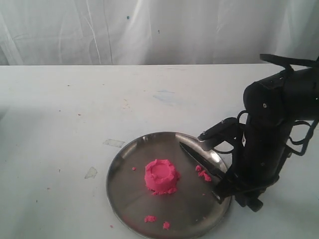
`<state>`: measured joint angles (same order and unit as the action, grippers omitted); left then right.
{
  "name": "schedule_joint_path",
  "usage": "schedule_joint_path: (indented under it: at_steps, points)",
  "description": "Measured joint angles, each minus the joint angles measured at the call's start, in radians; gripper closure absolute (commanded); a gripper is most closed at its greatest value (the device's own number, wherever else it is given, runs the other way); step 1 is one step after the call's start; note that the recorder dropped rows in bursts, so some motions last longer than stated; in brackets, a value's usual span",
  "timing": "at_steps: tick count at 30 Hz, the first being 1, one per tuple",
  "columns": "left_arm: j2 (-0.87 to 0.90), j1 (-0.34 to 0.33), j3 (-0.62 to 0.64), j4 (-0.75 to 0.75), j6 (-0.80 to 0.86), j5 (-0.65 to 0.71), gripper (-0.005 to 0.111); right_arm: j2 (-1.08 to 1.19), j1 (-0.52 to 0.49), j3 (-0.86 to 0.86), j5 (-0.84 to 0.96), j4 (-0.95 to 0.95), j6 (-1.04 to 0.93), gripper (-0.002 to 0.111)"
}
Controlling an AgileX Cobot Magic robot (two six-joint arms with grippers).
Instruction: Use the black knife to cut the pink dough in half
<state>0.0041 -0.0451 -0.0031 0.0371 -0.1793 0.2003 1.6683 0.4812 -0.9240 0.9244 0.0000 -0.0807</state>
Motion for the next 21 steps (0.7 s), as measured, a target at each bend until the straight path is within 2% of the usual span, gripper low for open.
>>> schedule_joint_path:
  at_steps: [6, 9, 12, 18, 21]
  points:
    - [0.0, 0.0, 0.0, 0.0, 0.0, 0.0, 0.107, -0.018, 0.0, 0.056, 0.017, 0.177, -0.11, 0.101]
    - [0.0, 0.0, 0.0, 0.0, 0.0, 0.0, 0.107, -0.018, 0.0, 0.081, 0.015, 0.196, -0.13, 0.1]
    - [0.0, 0.0, 0.0, 0.0, 0.0, 0.0, 0.107, -0.018, 0.0, 0.083, 0.011, 0.198, -0.145, 0.094]
    - [0.0, 0.0, 0.0, 0.0, 0.0, 0.0, 0.107, -0.018, 0.0, 0.083, -0.004, 0.196, -0.157, 0.072]
    - [0.0, 0.0, 0.0, 0.0, 0.0, 0.0, 0.107, -0.018, 0.0, 0.083, -0.02, 0.196, -0.158, 0.068]
